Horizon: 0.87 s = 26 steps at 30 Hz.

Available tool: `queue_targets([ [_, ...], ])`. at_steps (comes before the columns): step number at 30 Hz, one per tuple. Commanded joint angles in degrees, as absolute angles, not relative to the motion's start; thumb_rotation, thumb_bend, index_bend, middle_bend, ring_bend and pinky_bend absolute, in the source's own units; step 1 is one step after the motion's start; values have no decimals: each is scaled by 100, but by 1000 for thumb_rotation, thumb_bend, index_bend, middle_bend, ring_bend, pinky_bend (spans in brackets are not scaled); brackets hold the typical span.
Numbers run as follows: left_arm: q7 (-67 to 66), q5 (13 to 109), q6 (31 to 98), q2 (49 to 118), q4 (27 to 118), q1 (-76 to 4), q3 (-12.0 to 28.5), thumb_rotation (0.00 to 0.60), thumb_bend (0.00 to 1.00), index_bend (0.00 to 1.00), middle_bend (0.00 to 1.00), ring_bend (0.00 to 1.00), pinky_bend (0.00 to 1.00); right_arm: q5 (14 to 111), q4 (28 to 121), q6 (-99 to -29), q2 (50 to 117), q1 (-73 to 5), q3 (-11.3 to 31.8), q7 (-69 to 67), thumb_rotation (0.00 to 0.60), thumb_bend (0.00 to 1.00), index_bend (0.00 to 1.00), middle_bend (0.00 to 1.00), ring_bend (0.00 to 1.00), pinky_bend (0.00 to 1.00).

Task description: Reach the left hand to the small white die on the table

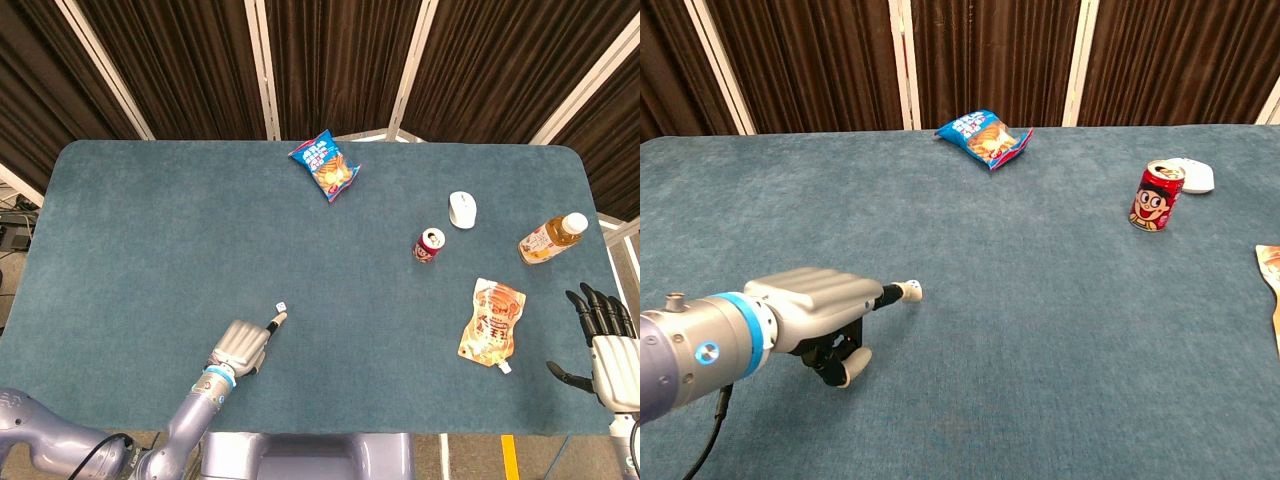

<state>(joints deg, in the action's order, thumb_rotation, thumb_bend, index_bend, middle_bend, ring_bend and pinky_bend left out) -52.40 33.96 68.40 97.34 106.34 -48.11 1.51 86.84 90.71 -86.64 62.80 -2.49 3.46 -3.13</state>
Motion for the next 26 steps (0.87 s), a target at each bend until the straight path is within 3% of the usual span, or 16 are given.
queue_targets([
  [1,-5083,3726,7007,9563,10833,-4692,58,600,655,0,877,873,848,8702,9072,-8682,6289,-240,338,-299,600,5,63,0,0,0],
  [4,-4900,4349,7291,9342,11067,-4530,-66,600,657,0,808,809,795,8704,9047,-8688,6300,-234,332,-292,600,4,62,0,0,0],
  [5,-4851,4668,7465,9248,11132,-4453,-137,600,656,0,739,745,741,8698,9039,-8682,6303,-233,331,-291,600,4,62,0,0,0],
  [7,-4764,5340,7819,9045,11206,-4272,-346,600,614,0,552,581,622,8685,9033,-8661,6312,-248,340,-274,600,4,63,0,0,0],
  [9,-4775,5886,8153,8814,11241,-4082,-595,600,510,0,226,306,439,8682,9032,-8654,6320,-252,341,-247,600,5,63,0,0,0],
  [11,-4741,6272,8442,8606,11282,-3888,-798,600,448,0,35,85,257,8682,9025,-8647,6327,-255,338,-227,600,5,63,0,0,0],
  [12,-4663,6479,8646,8429,11330,-3726,-949,600,427,0,0,17,159,8671,9026,-8631,6332,-258,337,-222,600,5,63,0,0,0],
  [15,-4222,7012,9069,8001,11352,-3293,-1291,600,382,0,0,0,10,8665,9061,-8590,6330,-278,335,-170,600,4,62,0,0,0],
  [20,-3563,7443,9513,7569,11080,-2786,-1578,600,288,0,0,0,0,8742,9093,-8642,6364,-256,291,-37,600,5,62,0,0,0],
  [26,-2571,8104,10156,7364,10164,-2068,-1796,600,277,0,0,0,0,8874,9172,-8776,6375,-211,254,40,600,4,62,0,0,0],
])
